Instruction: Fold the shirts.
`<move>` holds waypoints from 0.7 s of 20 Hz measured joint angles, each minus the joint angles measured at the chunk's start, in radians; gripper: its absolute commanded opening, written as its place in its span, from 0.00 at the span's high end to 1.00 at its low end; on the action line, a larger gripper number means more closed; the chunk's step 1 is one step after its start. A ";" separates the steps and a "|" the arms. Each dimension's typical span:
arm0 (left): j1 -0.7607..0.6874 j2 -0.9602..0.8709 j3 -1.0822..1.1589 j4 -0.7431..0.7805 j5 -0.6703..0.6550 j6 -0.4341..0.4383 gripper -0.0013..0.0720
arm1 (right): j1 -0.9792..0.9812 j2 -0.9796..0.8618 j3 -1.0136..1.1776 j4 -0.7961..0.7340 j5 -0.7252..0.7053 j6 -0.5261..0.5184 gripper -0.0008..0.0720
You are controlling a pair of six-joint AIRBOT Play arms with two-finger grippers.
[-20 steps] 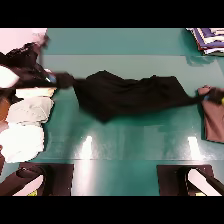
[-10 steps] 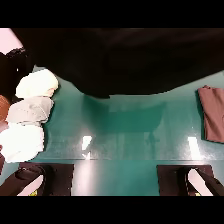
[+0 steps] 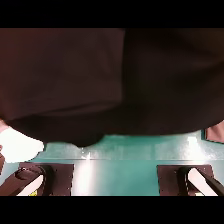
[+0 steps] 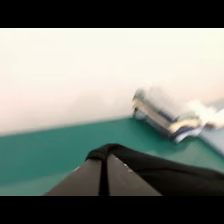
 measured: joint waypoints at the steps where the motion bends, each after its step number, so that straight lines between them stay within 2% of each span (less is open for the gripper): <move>1: 0.001 -0.013 -0.072 0.040 -0.006 -0.010 0.95 | 0.023 -0.040 -0.035 0.003 0.021 0.003 0.96; 4: 0.020 -0.097 -0.279 0.130 -0.015 -0.037 0.95 | 0.106 -0.174 -0.148 -0.010 0.067 0.013 0.96; 8: 0.050 -0.309 -0.422 0.165 0.006 -0.041 0.95 | 0.205 -0.394 -0.257 -0.093 0.074 0.040 0.96; 10: 0.058 -0.423 -0.449 0.170 0.064 -0.034 0.95 | 0.233 -0.505 -0.267 -0.116 0.031 0.048 0.96; 14: 0.067 -0.581 -0.462 0.175 0.266 -0.027 0.95 | 0.259 -0.694 -0.187 -0.129 -0.085 0.054 0.96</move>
